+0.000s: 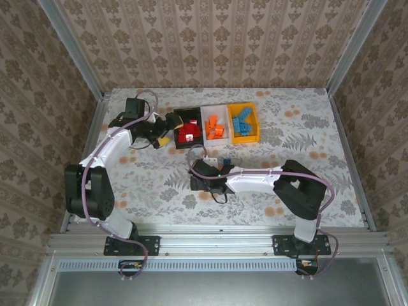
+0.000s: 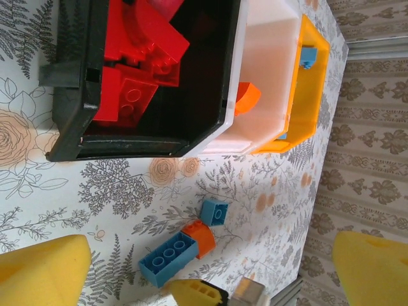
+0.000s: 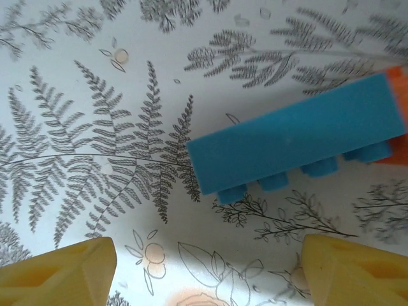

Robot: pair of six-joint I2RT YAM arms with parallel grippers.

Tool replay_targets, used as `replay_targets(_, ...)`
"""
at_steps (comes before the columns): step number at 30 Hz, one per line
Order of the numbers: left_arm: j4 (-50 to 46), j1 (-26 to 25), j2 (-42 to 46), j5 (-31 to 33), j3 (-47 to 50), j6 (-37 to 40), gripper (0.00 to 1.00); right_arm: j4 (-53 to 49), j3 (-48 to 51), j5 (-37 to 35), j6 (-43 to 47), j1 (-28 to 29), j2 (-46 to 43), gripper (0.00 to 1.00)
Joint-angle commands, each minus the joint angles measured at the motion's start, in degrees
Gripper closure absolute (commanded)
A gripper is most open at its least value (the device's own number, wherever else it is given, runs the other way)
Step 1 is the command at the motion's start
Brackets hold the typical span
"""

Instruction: Sort the legos into containers by color

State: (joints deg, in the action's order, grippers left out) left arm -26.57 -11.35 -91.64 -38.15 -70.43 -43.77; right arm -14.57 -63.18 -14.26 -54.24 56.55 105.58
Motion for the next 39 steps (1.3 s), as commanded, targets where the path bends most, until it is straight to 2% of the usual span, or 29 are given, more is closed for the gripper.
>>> replay_targets(1, 0.0, 0.0, 1.9, -0.3, -0.2, -0.5, 0.01, 4.3, 0.9, 1.8, -4.4, -0.6, 1.0, 0.21)
replay_targets(8, 0.2, 0.2, 2.3, -0.7, -0.2, -0.9, 0.01, 2.2, -2.2, -3.1, -3.2, -3.1, 4.6, 0.18)
replay_targets(14, 0.3, 0.5, 2.2, -0.7, -0.1, -1.1, 0.01, -2.1, -10.3, -7.5, 0.9, -3.4, 10.0, 0.18)
replay_targets(18, 0.5, 0.7, 2.1, -0.7, 0.0, -1.2, 0.01, -3.5, -12.2, -10.7, 1.1, -3.6, 11.2, 0.17)
replay_targets(26, 0.9, 1.4, 2.0, -0.9, 0.3, -1.7, 0.01, -5.0, -14.8, -13.0, 3.0, -6.2, 13.8, 0.19)
replay_targets(30, 0.9, 1.7, 2.1, -0.8, 0.3, -1.8, 0.01, -4.9, -16.9, -12.9, 5.0, -7.5, 15.0, 0.33)
replay_targets(34, 1.0, 1.8, 2.0, -0.8, 0.4, -1.8, 0.01, -3.9, -16.7, -12.8, 6.6, -7.3, 14.3, 0.58)
replay_targets(37, 1.1, 1.8, 2.0, -0.9, 0.5, -2.0, 0.01, -3.1, -15.6, -12.9, 7.2, -6.9, 13.0, 0.70)
replay_targets(39, 1.3, 1.8, 2.1, -1.0, 0.5, -2.2, 0.01, -1.9, -14.2, -12.7, 7.7, -6.6, 11.4, 0.75)
